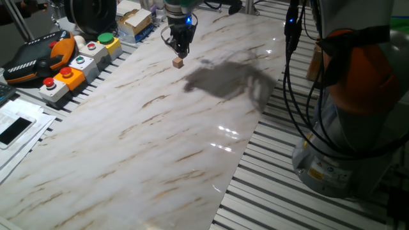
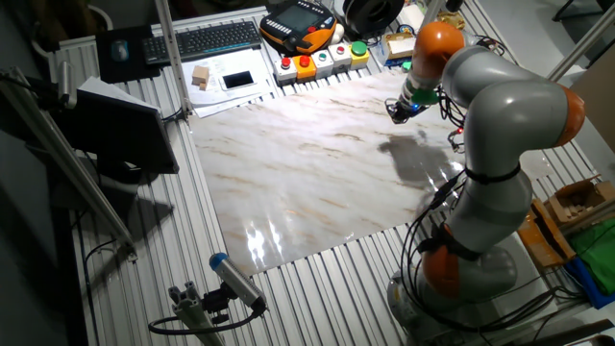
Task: Pick up the small block on the left and move it to the right
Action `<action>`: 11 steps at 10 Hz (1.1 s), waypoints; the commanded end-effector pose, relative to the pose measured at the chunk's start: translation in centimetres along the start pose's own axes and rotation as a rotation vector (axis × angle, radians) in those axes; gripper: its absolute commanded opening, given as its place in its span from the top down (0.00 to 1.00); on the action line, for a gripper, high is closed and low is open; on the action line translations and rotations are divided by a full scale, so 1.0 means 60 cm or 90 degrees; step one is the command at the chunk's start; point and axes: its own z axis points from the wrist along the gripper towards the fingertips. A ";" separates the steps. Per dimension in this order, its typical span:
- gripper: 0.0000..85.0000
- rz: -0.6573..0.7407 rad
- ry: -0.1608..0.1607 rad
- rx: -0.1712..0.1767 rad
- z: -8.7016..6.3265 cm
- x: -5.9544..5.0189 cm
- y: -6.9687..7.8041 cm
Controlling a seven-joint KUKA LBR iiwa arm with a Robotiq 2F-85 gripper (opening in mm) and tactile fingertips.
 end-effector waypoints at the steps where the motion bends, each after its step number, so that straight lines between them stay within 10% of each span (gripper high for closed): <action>1: 0.99 -0.007 0.010 -0.009 0.000 0.000 0.000; 4: 0.99 -0.015 0.005 0.009 0.000 0.000 0.000; 7: 0.99 -0.051 -0.006 -0.033 0.000 0.000 0.000; 11: 0.99 -0.015 -0.001 -0.027 0.024 -0.029 -0.029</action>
